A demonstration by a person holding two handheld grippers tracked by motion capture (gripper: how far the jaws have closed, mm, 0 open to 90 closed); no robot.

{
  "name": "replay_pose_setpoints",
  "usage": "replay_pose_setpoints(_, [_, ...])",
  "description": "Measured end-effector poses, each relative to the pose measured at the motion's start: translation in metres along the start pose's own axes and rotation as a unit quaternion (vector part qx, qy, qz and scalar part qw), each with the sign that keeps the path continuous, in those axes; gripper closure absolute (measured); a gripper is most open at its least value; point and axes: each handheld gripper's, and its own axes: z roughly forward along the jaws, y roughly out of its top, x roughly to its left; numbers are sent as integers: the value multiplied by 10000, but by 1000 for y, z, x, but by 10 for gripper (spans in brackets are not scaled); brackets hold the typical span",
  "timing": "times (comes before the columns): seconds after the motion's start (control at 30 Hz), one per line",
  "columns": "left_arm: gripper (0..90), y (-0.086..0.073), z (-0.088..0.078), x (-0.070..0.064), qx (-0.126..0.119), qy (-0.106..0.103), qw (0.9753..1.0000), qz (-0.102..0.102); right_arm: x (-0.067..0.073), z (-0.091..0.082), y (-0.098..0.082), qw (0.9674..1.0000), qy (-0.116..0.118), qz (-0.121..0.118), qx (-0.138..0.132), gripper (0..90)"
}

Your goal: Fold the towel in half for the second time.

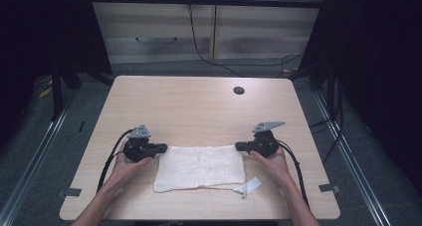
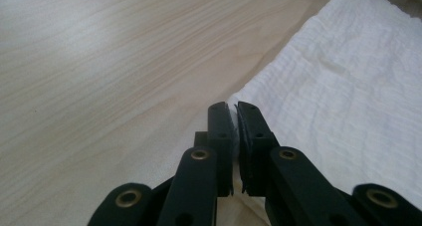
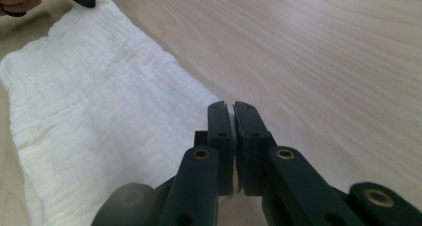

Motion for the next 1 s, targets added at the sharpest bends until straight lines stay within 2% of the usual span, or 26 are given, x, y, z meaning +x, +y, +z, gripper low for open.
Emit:
replay_pose_setpoints(0.2, [857, 4, -1, 2, -80, 35, 9999, -138, -1, -5, 2, 9999, -23, 26, -127, 867])
replay_pose_setpoints(0.3, [858, 6, -2, 2, -129, -44, 9997, -226, 0, -7, 4, 9998, -28, 5, -172, 867])
replay_pose_setpoints(0.47, [858, 11, -7, -2, -265, -66, 9995, -187, 3, -10, 8, 9998, -25, -114, -188, 867])
replay_pose_setpoints(0.77, [859, 21, -25, -7, -631, -66, 9979, -147, 11, -30, 21, 9981, -65, -241, -555, 870])
replay_pose_setpoints(0.83, [859, 20, -22, -8, -495, 7, 9988, -32, 14, -30, 23, 9981, -55, -338, -516, 870])
replay_pose_setpoints(1.0, [859, 11, -13, -5, -300, 70, 9995, -92, 26, -29, 18, 9980, 76, -519, -363, 871])
